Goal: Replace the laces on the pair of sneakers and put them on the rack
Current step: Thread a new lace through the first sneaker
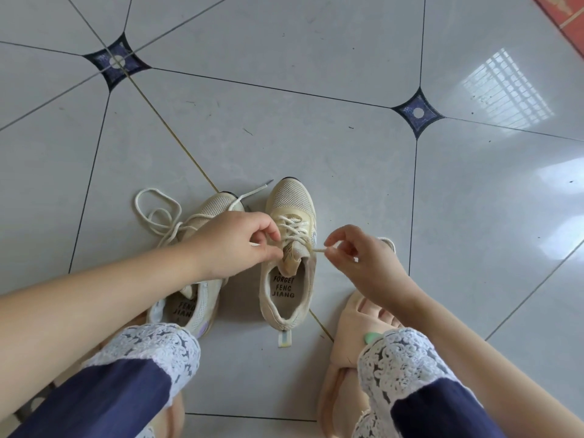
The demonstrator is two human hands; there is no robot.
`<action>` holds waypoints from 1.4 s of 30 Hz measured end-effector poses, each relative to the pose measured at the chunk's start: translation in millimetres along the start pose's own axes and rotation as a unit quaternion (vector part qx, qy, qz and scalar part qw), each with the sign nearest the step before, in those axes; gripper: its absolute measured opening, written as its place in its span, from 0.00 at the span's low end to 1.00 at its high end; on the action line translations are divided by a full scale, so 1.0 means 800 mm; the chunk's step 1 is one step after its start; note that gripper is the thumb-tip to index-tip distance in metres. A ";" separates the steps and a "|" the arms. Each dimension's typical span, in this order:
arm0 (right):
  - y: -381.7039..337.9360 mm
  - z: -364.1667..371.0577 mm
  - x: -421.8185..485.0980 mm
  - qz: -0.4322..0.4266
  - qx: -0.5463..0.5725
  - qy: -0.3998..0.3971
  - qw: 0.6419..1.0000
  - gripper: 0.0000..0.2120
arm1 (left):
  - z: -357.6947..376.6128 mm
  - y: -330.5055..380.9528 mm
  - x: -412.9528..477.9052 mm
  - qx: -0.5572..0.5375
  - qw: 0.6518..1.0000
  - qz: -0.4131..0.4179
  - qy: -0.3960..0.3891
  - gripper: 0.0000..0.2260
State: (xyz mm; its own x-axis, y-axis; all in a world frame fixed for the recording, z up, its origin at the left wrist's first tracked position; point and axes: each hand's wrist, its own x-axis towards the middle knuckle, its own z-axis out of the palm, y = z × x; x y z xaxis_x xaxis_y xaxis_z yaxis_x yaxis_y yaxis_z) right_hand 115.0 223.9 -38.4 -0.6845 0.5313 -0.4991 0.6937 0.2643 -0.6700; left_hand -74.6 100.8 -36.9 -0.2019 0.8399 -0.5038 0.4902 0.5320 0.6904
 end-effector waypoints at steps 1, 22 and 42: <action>-0.004 0.000 -0.002 -0.014 0.028 -0.015 0.999 0.07 | 0.002 0.000 -0.002 0.015 1.000 0.001 -0.010 0.11; -0.030 0.022 -0.016 -0.091 -0.087 0.015 0.992 0.13 | 0.009 -0.002 -0.007 0.136 0.984 0.107 -0.031 0.16; -0.024 -0.071 0.017 -0.008 -0.253 0.140 0.957 0.09 | -0.097 0.025 0.011 -0.123 0.986 -0.041 -0.104 0.04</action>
State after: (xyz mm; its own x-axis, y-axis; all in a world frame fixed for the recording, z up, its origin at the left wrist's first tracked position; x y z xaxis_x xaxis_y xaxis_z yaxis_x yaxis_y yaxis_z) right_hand 105.1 271.7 -1.6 -0.6584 0.6998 -0.2770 0.7517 0.5930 -0.2886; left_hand -132.5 127.4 12.9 -0.0426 0.7662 -0.6412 0.2545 0.6289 0.7347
